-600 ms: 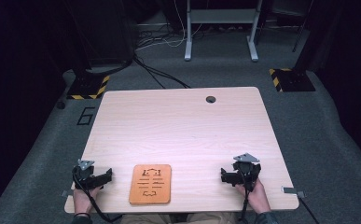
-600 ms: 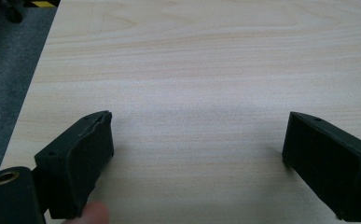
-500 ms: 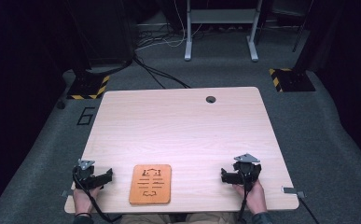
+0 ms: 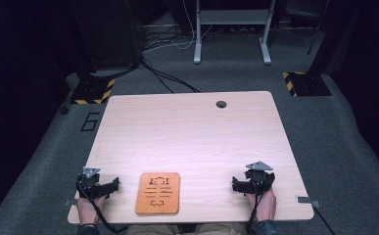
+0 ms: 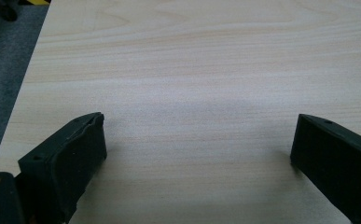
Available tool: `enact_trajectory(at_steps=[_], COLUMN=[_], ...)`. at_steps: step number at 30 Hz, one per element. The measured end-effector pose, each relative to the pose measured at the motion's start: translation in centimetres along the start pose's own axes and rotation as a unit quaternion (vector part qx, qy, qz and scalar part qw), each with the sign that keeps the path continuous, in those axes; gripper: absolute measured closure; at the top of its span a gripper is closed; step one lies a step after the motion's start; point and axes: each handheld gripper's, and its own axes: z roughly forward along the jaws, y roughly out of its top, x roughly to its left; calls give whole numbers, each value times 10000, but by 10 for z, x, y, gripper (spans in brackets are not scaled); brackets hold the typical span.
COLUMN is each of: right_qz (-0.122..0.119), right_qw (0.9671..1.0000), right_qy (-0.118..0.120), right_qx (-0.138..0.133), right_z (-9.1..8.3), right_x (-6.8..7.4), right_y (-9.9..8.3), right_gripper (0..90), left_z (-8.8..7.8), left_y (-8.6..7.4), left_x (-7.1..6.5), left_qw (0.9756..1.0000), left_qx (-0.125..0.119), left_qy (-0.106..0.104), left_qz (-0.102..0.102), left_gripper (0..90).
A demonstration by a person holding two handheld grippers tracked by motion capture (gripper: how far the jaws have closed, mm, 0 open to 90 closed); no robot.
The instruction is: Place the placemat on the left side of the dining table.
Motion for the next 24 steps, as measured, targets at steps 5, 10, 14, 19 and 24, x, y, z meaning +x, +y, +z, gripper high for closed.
enact_trajectory(at_steps=[5, 10, 14, 19, 24], right_qz=[21, 62, 17, -20, -136], right_qw=[9999, 9995, 9991, 9977, 9962], right_qy=[98, 315, 426, 673, 851], right_qx=[34, -44, -75, -120, -107], right_z=[-1, -5, -9, -13, -13], right_x=[1, 7, 18, 30, 45], right_y=[1, 1, 4, 8, 13], right_gripper=[0, 0, 0, 0, 0], left_z=[0, 0, 0, 0, 0], left_y=[0, 0, 0, 0, 0], left_x=[0, 0, 0, 0, 0], left_qw=[10000, 10000, 10000, 10000, 10000], left_qx=[20, 21, 20, 17, 17], left_qy=[0, 0, 4, 0, 1], left_qz=[28, 28, 30, 27, 28], left_gripper=[32, 32, 32, 32, 32])
